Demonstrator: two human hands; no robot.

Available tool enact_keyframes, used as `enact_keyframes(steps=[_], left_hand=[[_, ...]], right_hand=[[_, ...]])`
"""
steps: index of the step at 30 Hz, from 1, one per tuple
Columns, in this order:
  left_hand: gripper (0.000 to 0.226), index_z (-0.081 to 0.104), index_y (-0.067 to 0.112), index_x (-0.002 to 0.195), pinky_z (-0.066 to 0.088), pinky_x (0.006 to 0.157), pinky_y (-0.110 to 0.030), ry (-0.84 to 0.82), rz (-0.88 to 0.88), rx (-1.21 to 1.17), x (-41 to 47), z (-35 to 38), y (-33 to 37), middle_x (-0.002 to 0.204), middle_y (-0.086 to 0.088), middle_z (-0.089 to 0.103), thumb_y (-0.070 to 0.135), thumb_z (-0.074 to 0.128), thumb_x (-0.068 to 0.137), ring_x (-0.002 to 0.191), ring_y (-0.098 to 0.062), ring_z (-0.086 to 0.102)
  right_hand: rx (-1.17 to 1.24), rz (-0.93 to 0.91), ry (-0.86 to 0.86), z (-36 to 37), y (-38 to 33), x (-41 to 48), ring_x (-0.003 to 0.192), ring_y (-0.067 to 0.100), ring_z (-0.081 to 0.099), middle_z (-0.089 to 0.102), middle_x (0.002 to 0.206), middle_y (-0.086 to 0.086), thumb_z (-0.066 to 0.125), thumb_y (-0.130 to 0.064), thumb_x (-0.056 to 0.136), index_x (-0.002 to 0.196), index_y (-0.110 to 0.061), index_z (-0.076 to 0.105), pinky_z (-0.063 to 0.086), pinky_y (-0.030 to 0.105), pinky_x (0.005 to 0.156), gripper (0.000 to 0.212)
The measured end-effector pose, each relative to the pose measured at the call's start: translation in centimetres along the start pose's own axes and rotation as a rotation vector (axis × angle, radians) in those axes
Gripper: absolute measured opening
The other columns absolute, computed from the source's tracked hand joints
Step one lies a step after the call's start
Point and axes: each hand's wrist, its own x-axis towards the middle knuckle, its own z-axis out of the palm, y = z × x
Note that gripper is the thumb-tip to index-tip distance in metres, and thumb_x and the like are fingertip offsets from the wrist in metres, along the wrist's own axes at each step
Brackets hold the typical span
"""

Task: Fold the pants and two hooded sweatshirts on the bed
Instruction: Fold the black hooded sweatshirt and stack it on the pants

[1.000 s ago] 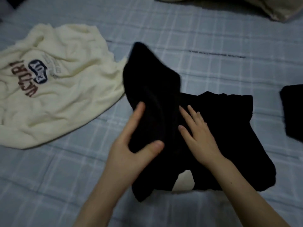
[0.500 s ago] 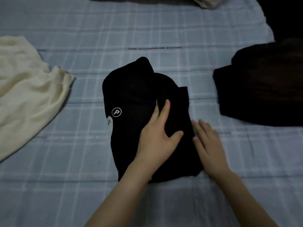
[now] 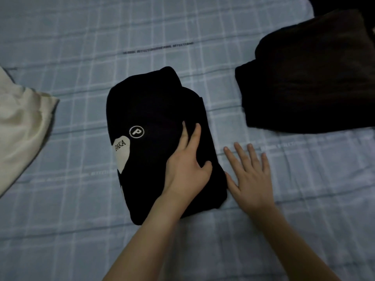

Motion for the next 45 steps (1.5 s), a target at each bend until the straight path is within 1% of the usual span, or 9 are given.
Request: enact_keyframes(steps=[5, 8, 13, 27, 33, 38, 41, 43, 45], left_hand=[[0.091, 0.017, 0.042, 0.154, 0.031, 0.063, 0.009, 0.023, 0.030, -0.036, -0.9, -1.0, 0.6, 0.164, 0.010, 0.004, 0.031, 0.072, 0.083, 0.071, 0.021, 0.054], [0.093, 0.016, 0.049, 0.152, 0.026, 0.062, 0.013, 0.056, 0.110, -0.041, -2.7, -1.2, 0.0, 0.159, 0.010, 0.009, 0.033, 0.073, 0.081, 0.068, 0.029, 0.049], [0.091, -0.002, 0.047, 0.153, 0.040, 0.045, -0.008, -0.162, 0.005, 0.167, -2.6, 0.4, 0.1, 0.164, 0.003, -0.018, 0.033, 0.063, 0.090, 0.051, -0.004, 0.053], [0.084, 0.012, 0.050, 0.151, 0.038, 0.043, -0.006, -0.112, 0.013, 0.098, -2.6, 0.0, 0.7, 0.164, 0.004, -0.014, 0.032, 0.066, 0.088, 0.044, -0.005, 0.051], [0.086, 0.012, 0.048, 0.152, 0.039, 0.042, -0.011, -0.099, 0.026, 0.134, -2.6, 0.7, 0.1, 0.164, 0.003, -0.014, 0.036, 0.067, 0.086, 0.047, -0.003, 0.051], [0.086, 0.011, 0.047, 0.152, 0.032, 0.043, -0.009, -0.099, -0.028, 0.178, -2.4, 1.7, 0.8, 0.164, 0.003, -0.019, 0.038, 0.066, 0.086, 0.051, -0.002, 0.048], [0.083, 0.011, 0.052, 0.151, 0.038, 0.040, -0.010, -0.126, -0.031, 0.128, -2.6, 0.9, 1.2, 0.163, 0.008, -0.020, 0.046, 0.063, 0.086, 0.051, -0.002, 0.052], [0.071, 0.009, 0.055, 0.150, 0.044, 0.045, -0.012, -0.175, -0.038, 0.041, -2.8, -0.3, 1.9, 0.162, 0.010, -0.021, 0.044, 0.053, 0.095, 0.054, 0.001, 0.050], [0.067, 0.010, 0.056, 0.149, 0.047, 0.057, -0.010, -0.210, -0.015, -0.001, -3.0, -1.7, 3.1, 0.164, 0.008, -0.016, 0.026, 0.044, 0.101, 0.059, 0.009, 0.040]], right_hand=[[-0.003, -0.007, 0.041, 0.6, 0.0, 0.2, 0.153, 0.026, 0.016, 0.025, 0.164, -0.001, 0.031, -0.053, 0.100, 0.157, -0.033, 0.027, 0.011, 0.053, 0.122, 0.061], [-0.002, -0.011, 0.060, 0.9, 0.1, 0.1, 0.154, 0.025, 0.015, 0.024, 0.165, -0.002, 0.032, -0.053, 0.100, 0.157, -0.033, 0.026, 0.011, 0.054, 0.122, 0.061], [-0.015, -0.009, 0.060, 1.1, 0.2, 0.1, 0.154, 0.025, 0.015, 0.024, 0.165, -0.002, 0.030, -0.054, 0.100, 0.157, -0.033, 0.025, 0.012, 0.054, 0.122, 0.061], [0.025, 0.018, 0.025, 0.3, -0.2, 0.1, 0.154, 0.021, 0.010, 0.022, 0.165, -0.004, 0.025, -0.054, 0.102, 0.157, -0.035, 0.023, 0.009, 0.050, 0.123, 0.059], [0.006, 0.223, 0.031, -0.1, 1.5, 0.0, 0.154, 0.031, 0.008, 0.018, 0.166, -0.001, 0.030, -0.077, 0.090, 0.155, -0.046, 0.020, 0.004, 0.055, 0.121, 0.074], [0.003, 0.217, 0.014, 0.1, 1.5, -0.1, 0.154, 0.030, 0.007, 0.016, 0.167, -0.001, 0.027, -0.077, 0.090, 0.156, -0.046, 0.016, 0.006, 0.056, 0.121, 0.074], [0.010, 0.217, 0.028, 0.3, 1.6, -0.2, 0.154, 0.030, 0.008, 0.018, 0.166, -0.002, 0.025, -0.079, 0.091, 0.156, -0.046, 0.016, 0.006, 0.055, 0.121, 0.073], [0.016, 0.215, 0.037, 0.4, 1.8, -0.2, 0.154, 0.029, 0.009, 0.019, 0.166, -0.002, 0.024, -0.079, 0.091, 0.156, -0.047, 0.016, 0.006, 0.055, 0.121, 0.073], [0.014, 0.212, 0.042, 0.5, 1.7, -0.2, 0.153, 0.030, 0.011, 0.021, 0.165, -0.001, 0.025, -0.078, 0.091, 0.156, -0.046, 0.017, 0.009, 0.056, 0.121, 0.073]])
